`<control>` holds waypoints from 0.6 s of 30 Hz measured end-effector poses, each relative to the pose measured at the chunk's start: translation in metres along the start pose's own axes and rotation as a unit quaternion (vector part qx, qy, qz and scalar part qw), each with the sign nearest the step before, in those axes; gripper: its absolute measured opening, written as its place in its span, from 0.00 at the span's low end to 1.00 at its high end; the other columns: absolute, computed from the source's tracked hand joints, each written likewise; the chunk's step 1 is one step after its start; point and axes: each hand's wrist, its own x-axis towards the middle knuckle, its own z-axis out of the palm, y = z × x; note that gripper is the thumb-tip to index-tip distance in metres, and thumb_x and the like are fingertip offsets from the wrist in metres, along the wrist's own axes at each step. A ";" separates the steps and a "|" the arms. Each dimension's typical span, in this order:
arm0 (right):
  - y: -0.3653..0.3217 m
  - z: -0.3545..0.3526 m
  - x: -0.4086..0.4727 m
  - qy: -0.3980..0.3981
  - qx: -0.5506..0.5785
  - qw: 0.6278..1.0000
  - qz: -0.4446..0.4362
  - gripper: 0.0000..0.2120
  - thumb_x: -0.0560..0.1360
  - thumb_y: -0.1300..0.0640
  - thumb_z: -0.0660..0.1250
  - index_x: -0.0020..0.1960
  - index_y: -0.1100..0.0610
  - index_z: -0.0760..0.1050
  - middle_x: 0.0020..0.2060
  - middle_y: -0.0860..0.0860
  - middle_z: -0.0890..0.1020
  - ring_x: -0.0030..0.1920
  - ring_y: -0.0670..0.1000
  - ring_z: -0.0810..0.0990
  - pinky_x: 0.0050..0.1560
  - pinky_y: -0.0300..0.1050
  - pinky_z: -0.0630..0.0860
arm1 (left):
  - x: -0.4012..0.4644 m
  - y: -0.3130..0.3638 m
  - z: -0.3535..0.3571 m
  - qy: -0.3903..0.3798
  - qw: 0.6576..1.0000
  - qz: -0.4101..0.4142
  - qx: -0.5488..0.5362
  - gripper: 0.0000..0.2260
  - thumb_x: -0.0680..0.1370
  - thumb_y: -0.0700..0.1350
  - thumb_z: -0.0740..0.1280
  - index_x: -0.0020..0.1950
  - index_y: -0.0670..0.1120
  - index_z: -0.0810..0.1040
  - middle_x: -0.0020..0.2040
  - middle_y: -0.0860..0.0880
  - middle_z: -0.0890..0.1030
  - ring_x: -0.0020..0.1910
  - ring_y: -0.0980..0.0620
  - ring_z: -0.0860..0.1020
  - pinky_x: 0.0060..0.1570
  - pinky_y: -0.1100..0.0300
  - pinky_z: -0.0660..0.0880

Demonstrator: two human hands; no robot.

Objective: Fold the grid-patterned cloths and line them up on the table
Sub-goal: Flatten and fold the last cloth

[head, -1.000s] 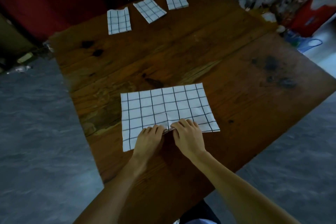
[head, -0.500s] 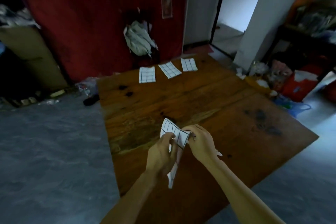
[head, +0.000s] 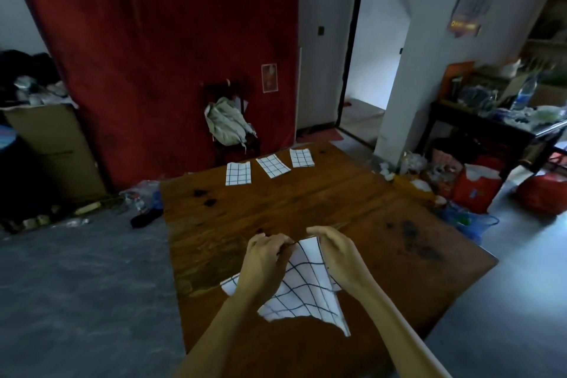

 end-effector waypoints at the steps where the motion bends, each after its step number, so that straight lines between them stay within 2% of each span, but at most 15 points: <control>1: 0.001 -0.004 0.002 0.006 0.015 1.000 0.000 0.13 0.82 0.56 0.56 0.56 0.38 0.73 0.57 0.36 0.77 0.61 0.39 0.74 0.60 0.36 0.72 | 0.003 0.006 -0.001 0.006 1.000 -0.005 -0.006 0.05 0.80 0.45 0.62 0.50 0.51 0.77 0.40 0.60 0.73 0.37 0.67 0.68 0.56 0.57 0.67; 3: 0.001 -0.015 0.006 0.011 0.010 1.000 -0.021 0.08 0.81 0.49 0.59 0.56 0.40 0.74 0.54 0.37 0.79 0.57 0.36 0.76 0.55 0.34 0.73 | 0.009 0.013 0.000 0.014 1.000 -0.003 -0.010 0.05 0.80 0.45 0.62 0.50 0.50 0.77 0.40 0.59 0.75 0.37 0.65 0.70 0.51 0.56 0.71; 4: 0.001 -0.019 0.009 0.012 -0.001 0.999 -0.042 0.06 0.80 0.48 0.61 0.54 0.43 0.76 0.49 0.37 0.80 0.51 0.36 0.77 0.50 0.34 0.74 | 0.013 0.017 0.001 0.019 1.000 0.002 -0.005 0.04 0.80 0.46 0.62 0.49 0.51 0.77 0.40 0.58 0.76 0.38 0.63 0.72 0.49 0.57 0.72; 6: 0.002 -0.029 0.016 0.021 -0.003 0.995 -0.093 0.05 0.79 0.51 0.65 0.47 0.50 0.78 0.37 0.38 0.79 0.38 0.39 0.77 0.38 0.34 0.72 | 0.021 0.027 0.004 0.028 1.000 0.007 0.007 0.04 0.80 0.47 0.62 0.48 0.52 0.76 0.40 0.59 0.76 0.38 0.62 0.73 0.45 0.62 0.70; 7: 0.002 -0.035 0.022 0.028 0.004 0.993 -0.111 0.06 0.79 0.52 0.65 0.45 0.52 0.78 0.34 0.40 0.78 0.35 0.41 0.75 0.36 0.34 0.71 | 0.025 0.032 0.006 0.031 0.999 0.007 0.011 0.05 0.80 0.47 0.62 0.48 0.52 0.77 0.40 0.59 0.76 0.38 0.62 0.73 0.43 0.65 0.68; 11: 0.004 -0.070 0.050 0.051 0.030 0.989 -0.138 0.06 0.78 0.55 0.65 0.43 0.52 0.78 0.32 0.44 0.78 0.31 0.42 0.74 0.32 0.34 0.70 | 0.038 0.045 0.012 0.038 0.998 -0.024 0.046 0.06 0.79 0.44 0.64 0.51 0.48 0.80 0.46 0.57 0.80 0.41 0.65 0.74 0.40 0.74 0.68; 15: 0.011 -0.108 0.073 0.052 0.038 0.985 -0.159 0.10 0.79 0.54 0.65 0.39 0.51 0.77 0.29 0.49 0.74 0.29 0.42 0.70 0.30 0.36 0.67 | 0.045 0.043 0.028 0.039 0.993 -0.088 0.064 0.05 0.78 0.42 0.66 0.50 0.48 0.80 0.45 0.57 0.78 0.42 0.62 0.77 0.37 0.72 0.71; 18: 0.018 -0.128 0.087 0.064 0.030 0.984 -0.161 0.09 0.78 0.54 0.66 0.39 0.47 0.76 0.28 0.44 0.76 0.29 0.41 0.71 0.30 0.33 0.67 | 0.049 0.046 0.048 0.043 0.987 -0.135 0.073 0.05 0.78 0.43 0.65 0.52 0.47 0.79 0.47 0.55 0.78 0.42 0.62 0.75 0.39 0.71 0.71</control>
